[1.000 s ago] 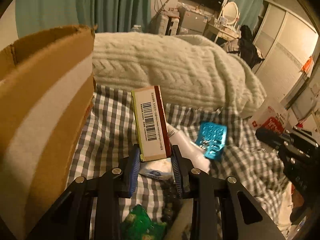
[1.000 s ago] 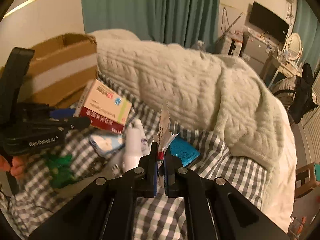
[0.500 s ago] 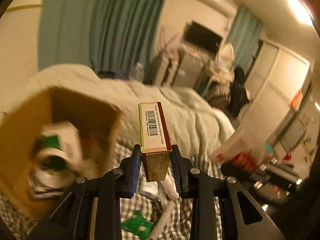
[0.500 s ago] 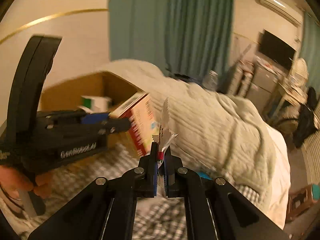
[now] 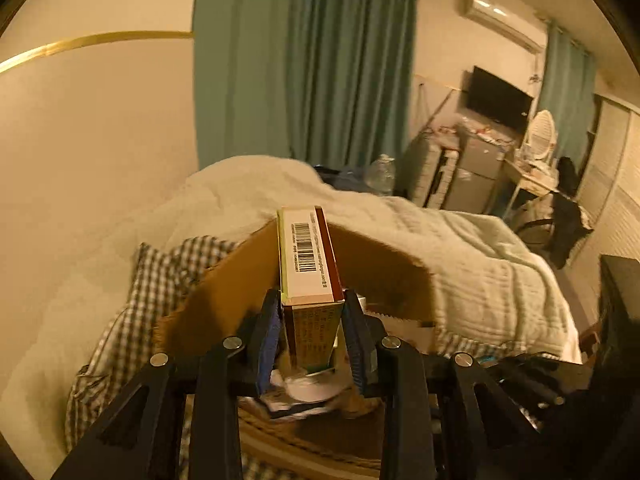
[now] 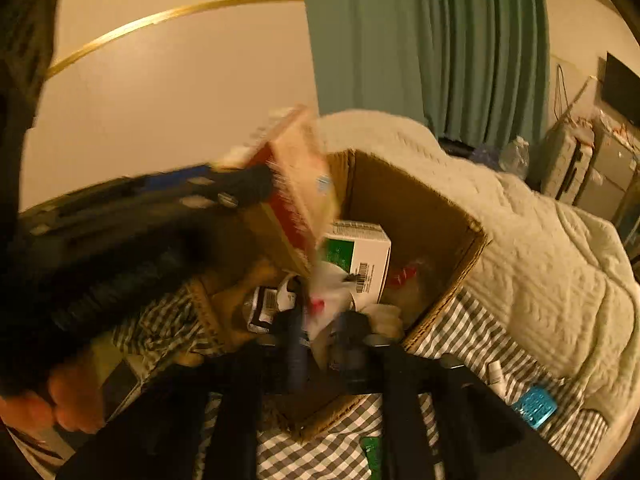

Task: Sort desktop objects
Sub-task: 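Open both tools over the cardboard box, dropping the tan box and leaflet, then grasp the blue tissue pack with the left tool while the right grasps a silver foil packet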

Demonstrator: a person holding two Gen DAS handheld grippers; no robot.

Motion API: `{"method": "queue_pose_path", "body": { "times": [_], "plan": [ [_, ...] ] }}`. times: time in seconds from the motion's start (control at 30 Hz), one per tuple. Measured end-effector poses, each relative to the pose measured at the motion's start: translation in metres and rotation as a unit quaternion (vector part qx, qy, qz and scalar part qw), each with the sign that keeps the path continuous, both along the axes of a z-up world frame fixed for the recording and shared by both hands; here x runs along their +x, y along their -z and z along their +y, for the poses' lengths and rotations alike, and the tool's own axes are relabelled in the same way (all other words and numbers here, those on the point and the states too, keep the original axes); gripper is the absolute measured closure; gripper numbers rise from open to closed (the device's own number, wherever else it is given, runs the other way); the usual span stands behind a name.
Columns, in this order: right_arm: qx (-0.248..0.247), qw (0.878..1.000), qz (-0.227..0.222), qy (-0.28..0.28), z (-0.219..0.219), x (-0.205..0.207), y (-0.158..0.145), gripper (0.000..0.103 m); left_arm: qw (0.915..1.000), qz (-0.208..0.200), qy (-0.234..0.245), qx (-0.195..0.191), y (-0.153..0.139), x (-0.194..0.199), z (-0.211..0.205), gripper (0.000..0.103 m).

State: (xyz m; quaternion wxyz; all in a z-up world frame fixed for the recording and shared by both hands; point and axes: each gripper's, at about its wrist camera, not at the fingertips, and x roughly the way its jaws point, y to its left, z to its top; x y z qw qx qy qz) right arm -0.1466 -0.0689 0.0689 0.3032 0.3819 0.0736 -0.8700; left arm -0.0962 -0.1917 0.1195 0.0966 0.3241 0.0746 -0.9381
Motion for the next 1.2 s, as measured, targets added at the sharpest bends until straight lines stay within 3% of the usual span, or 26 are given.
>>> {"method": "queue_pose_path", "body": {
  "times": [0.07, 0.13, 0.23, 0.37, 0.5, 0.6, 0.77, 0.9, 1.2],
  "plan": [
    [0.001, 1.0, -0.004, 0.009, 0.006, -0.002, 0.004, 0.051, 0.9999, -0.005, -0.005, -0.007, 0.007, -0.002, -0.004, 0.065],
    [-0.005, 1.0, 0.0, 0.016, 0.019, 0.0, 0.002, 0.051, 0.9998, -0.007, -0.006, -0.016, 0.008, -0.002, -0.002, 0.032],
    [-0.006, 0.999, 0.015, 0.04, 0.051, 0.009, -0.009, 0.048, 0.9993, 0.013, 0.008, -0.033, 0.005, 0.009, 0.012, 0.021],
    [0.011, 0.995, 0.034, 0.091, 0.104, 0.024, -0.015, 0.044, 0.9981, 0.006, 0.042, -0.044, 0.004, 0.018, 0.046, 0.02],
    [0.019, 0.987, 0.024, 0.157, 0.17, 0.038, -0.003, 0.044, 0.9951, -0.006, 0.098, -0.009, 0.017, 0.026, 0.094, 0.02],
    [0.024, 0.98, 0.012, 0.198, 0.214, 0.046, 0.011, 0.044, 0.9909, -0.034, 0.13, -0.009, 0.041, 0.023, 0.138, 0.02],
    [0.03, 0.966, -0.014, 0.255, 0.267, 0.053, 0.043, 0.044, 0.9825, -0.1, 0.156, -0.021, 0.109, 0.0, 0.195, 0.02],
    [0.032, 0.963, -0.048, 0.261, 0.285, 0.043, 0.073, 0.044, 0.9772, -0.152, 0.147, -0.019, 0.158, -0.029, 0.21, 0.02],
    [0.031, 0.953, -0.12, 0.276, 0.283, -0.02, 0.137, 0.044, 0.9589, -0.194, 0.183, -0.097, 0.228, -0.077, 0.229, 0.02]
  ]
}}
